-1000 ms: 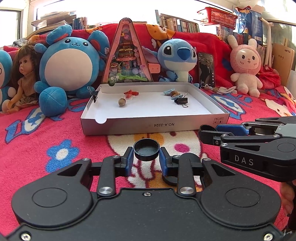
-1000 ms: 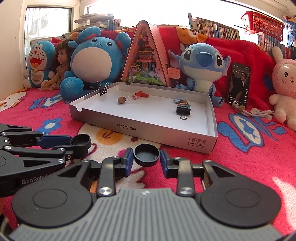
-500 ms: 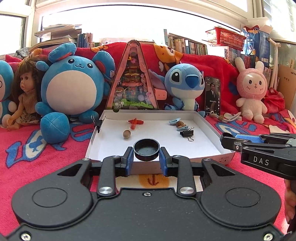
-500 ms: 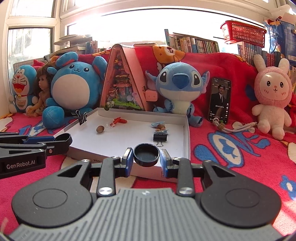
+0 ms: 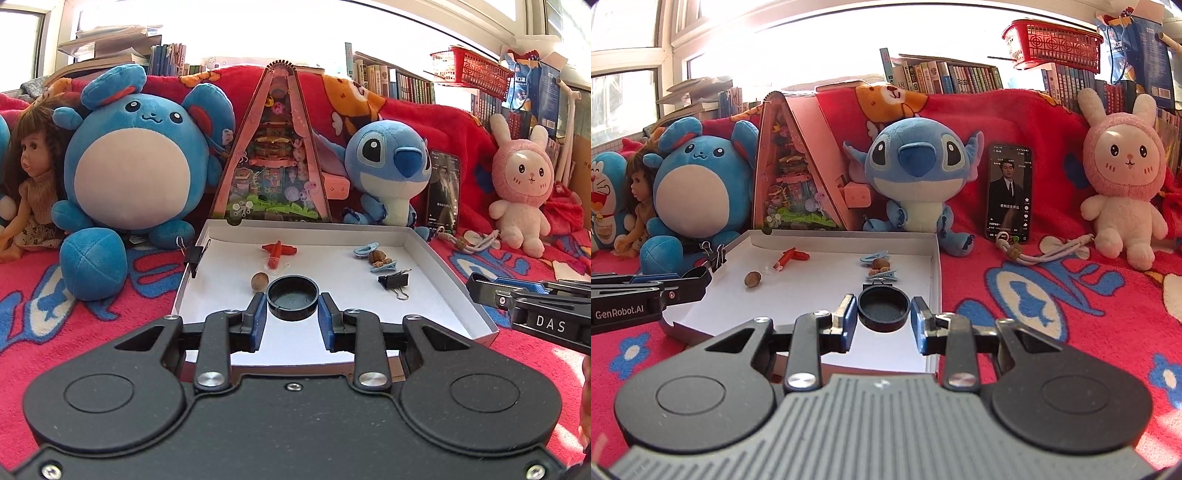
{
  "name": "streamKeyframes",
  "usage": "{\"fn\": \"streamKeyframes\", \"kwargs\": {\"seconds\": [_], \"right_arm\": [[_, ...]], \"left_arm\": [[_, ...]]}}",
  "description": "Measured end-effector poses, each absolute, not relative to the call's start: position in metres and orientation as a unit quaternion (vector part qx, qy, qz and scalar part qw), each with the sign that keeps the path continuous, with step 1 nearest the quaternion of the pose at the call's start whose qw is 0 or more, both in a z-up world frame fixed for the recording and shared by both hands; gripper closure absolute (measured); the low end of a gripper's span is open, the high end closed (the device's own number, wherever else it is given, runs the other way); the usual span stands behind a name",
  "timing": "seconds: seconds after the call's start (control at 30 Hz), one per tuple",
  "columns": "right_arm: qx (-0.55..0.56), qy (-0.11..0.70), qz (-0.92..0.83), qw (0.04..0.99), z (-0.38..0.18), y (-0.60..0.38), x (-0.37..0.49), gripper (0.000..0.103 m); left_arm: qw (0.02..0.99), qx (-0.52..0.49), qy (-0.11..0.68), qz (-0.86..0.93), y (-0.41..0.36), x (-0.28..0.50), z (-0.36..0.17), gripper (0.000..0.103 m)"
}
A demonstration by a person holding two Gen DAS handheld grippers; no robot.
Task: Organize rigid objects
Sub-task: 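Carry the black lid with the left tool while the right tool carries its lid into the box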
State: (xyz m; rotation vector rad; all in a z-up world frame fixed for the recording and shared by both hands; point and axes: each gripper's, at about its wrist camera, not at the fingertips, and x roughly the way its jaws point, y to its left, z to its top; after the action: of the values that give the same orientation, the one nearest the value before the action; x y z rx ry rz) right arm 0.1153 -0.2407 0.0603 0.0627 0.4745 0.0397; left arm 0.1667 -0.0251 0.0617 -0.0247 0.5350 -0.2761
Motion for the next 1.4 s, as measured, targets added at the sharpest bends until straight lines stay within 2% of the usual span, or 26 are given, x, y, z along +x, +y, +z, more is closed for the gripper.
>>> {"fn": "streamKeyframes", "kwargs": {"seconds": [0.73,1.4], "right_arm": [[0.079,0.290,0.026,0.953,0.044,-0.262,0.176,0.066],[0.038,0.317,0.028,0.947,0.018,-0.239,0.199,0.066]], "left_arm": [[0.940,0.005,0.316,-0.131,-0.032,0.234,0.030,0.075],[0.938,0.005,0.326,-0.120,-0.034,0.248,0.014,0.075]]}}
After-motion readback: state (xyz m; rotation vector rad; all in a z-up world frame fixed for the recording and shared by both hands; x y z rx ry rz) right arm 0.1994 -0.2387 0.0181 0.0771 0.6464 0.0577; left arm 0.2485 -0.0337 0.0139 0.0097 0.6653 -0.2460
